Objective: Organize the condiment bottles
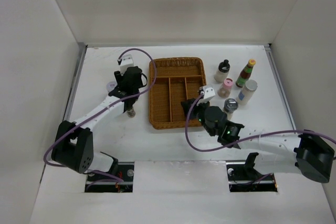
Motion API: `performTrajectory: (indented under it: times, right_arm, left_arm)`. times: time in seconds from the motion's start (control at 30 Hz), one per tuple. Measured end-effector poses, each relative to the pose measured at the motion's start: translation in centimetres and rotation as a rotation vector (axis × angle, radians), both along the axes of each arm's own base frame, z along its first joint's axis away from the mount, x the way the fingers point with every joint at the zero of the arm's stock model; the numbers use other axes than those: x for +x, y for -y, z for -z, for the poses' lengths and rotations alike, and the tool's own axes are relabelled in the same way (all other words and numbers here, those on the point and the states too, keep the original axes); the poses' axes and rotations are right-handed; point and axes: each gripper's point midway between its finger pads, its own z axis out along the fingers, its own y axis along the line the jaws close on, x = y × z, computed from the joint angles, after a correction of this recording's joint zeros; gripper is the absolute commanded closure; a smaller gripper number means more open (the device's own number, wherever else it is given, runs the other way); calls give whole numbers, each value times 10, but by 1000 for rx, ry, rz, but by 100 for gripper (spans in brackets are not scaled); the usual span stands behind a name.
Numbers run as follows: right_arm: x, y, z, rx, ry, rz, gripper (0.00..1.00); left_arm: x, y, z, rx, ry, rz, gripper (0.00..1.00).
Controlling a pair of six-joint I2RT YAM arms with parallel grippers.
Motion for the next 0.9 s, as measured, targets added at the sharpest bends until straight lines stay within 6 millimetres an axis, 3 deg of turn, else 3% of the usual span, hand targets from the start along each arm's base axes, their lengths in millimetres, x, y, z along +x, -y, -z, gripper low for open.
performTrajectory:
  times: [0.17,0.37,0.6,0.73,0.9]
  right_arm:
    - [1,6,4,1,-3,11,55]
    - [4,10,2,10,0,23,54]
    - [8,14,1,16,-1,38,51]
    - [9,16,1,19,-2,45,49]
    - [11,18,1,23,-3,53,44]
  left_arm:
    - [3,1,14,2,-29,-6,50]
    - [5,2,16,-11,-26,-10,77]
    - [3,5,8,-13,-22,-1,80]
    - [13,12,-33,-42,53,10,80]
    - [47,34,-110,-130,225,47,80]
